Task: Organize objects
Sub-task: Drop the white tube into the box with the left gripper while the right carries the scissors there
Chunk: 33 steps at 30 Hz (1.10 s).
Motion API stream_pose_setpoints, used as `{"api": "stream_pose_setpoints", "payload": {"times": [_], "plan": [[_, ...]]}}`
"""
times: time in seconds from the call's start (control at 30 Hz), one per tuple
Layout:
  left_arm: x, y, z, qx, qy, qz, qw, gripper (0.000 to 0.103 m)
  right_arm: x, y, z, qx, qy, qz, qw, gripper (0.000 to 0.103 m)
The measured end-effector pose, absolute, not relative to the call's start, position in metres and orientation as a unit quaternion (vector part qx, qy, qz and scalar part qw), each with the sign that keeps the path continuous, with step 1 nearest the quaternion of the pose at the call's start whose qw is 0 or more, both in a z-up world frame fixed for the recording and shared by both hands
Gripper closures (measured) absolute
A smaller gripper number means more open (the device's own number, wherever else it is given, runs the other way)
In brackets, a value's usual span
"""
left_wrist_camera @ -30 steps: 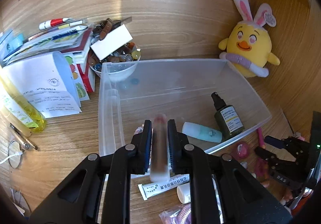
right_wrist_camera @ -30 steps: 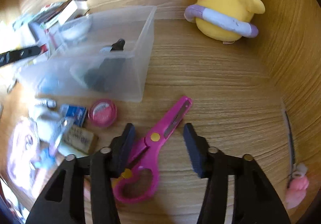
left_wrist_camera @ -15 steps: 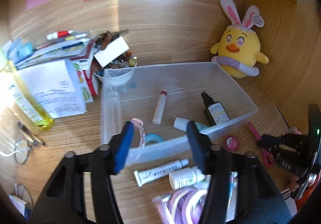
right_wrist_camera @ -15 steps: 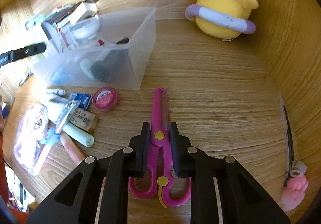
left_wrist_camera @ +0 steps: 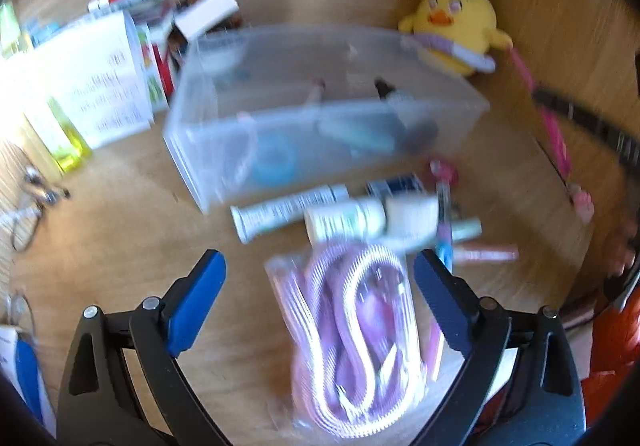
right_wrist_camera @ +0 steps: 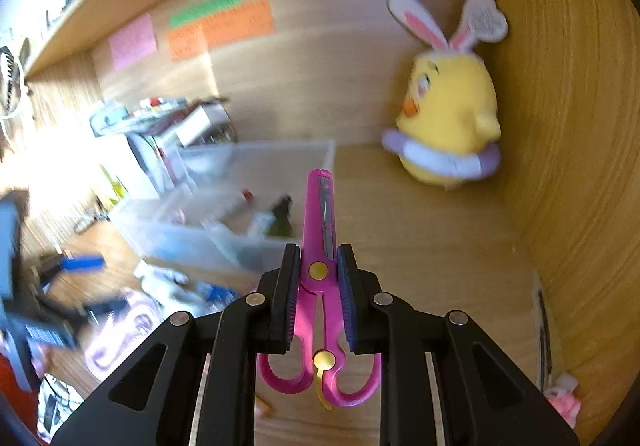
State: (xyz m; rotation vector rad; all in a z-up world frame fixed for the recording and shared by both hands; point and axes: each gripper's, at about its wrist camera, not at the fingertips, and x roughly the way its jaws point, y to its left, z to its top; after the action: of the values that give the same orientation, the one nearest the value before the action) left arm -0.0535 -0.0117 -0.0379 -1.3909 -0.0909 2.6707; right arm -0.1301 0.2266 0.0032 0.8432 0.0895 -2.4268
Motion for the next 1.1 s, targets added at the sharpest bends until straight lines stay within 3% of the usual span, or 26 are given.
{"api": "stream_pose_setpoints", "payload": {"times": [0.27, 0.53, 0.73, 1.1], "plan": [[-0.040, -0.009, -0.068, -0.498, -0.046, 0.863, 0.074, 0.004, -0.139, 0.196, 0.025, 0.283, 0.050, -0.909, 0.303, 0.086], [-0.031, 0.004, -0.074, -0.474, 0.011, 0.878, 0.057, 0.004, -0.162, 0.158, 0.018, 0.292, 0.087, -0.898, 0.317, 0.086], [-0.018, 0.006, -0.072, -0.460, 0.021, 0.885, 0.067, 0.037, -0.180, 0.133, 0.005, 0.308, 0.122, -0.887, 0.322, 0.086], [-0.008, -0.022, -0.057, -0.445, -0.040, 0.893, 0.060, 0.047, -0.192, 0.100, -0.016, 0.351, 0.139, -0.853, 0.360, 0.086]]}}
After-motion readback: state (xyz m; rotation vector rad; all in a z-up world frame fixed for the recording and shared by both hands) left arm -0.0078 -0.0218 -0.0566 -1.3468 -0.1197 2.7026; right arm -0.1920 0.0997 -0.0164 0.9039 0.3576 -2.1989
